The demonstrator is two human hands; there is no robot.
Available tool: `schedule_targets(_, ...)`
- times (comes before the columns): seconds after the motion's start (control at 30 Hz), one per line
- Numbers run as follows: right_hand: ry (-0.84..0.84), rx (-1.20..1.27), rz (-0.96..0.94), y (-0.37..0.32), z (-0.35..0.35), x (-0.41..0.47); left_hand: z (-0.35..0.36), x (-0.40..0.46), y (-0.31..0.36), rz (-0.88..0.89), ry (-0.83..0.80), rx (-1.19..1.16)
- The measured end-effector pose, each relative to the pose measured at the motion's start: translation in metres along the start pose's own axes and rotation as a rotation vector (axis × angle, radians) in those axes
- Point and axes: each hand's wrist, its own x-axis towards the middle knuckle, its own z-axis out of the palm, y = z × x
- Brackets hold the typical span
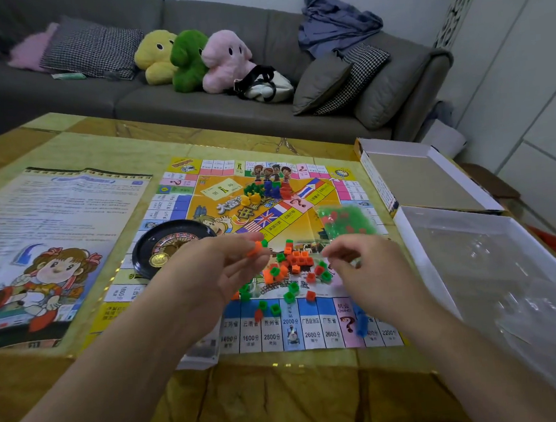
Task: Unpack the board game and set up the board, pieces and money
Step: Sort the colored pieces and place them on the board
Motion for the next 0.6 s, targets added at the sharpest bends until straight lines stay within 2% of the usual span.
schedule_targets(0.27, 0.033, -0.198, -0.087, 0.002, 0.04, 0.032, 0.001, 0.007, -0.003, 0.024, -0.018, 0.075)
schedule_targets(0.6, -0.094, -0.238, 0.03, -0.014, 0.05, 0.057, 0.004, 0.012, -0.004, 0.024, -0.032, 0.11)
